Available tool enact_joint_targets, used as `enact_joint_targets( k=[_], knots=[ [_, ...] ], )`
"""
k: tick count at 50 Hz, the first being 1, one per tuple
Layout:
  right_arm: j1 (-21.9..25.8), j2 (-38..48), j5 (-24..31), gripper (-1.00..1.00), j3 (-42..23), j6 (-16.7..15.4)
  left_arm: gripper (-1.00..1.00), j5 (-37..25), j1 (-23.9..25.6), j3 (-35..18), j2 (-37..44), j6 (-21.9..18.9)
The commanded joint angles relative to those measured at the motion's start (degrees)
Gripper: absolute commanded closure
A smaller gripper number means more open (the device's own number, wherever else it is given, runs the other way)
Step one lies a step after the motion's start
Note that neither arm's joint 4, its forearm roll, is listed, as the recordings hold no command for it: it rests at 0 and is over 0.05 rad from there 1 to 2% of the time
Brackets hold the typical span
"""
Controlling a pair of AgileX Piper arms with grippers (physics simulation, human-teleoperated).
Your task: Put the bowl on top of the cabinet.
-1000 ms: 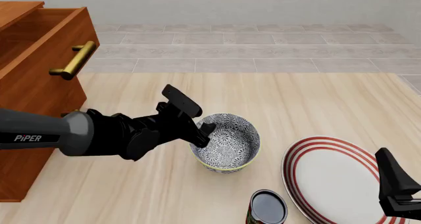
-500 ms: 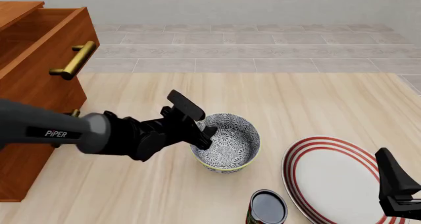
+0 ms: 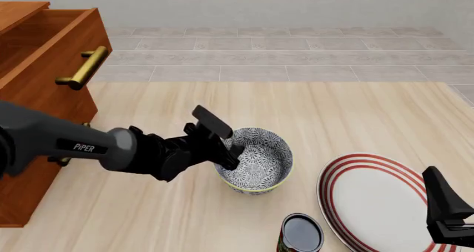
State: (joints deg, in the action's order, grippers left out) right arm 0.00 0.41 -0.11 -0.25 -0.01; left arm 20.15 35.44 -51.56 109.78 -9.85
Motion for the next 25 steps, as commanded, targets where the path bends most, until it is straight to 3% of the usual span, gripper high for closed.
enact_joint_targets(
  k=[1,25],
  knots=[
    [0.0,0.0,0.0,-1.0,0.0,0.0,-1.0,0.5,-0.2,-0.8,1.9,-0.3],
    [0.0,0.0,0.0,-1.0,0.0,0.0,-1.0,1.3,-0.9,-1.9,4.6,-0.8]
  ],
)
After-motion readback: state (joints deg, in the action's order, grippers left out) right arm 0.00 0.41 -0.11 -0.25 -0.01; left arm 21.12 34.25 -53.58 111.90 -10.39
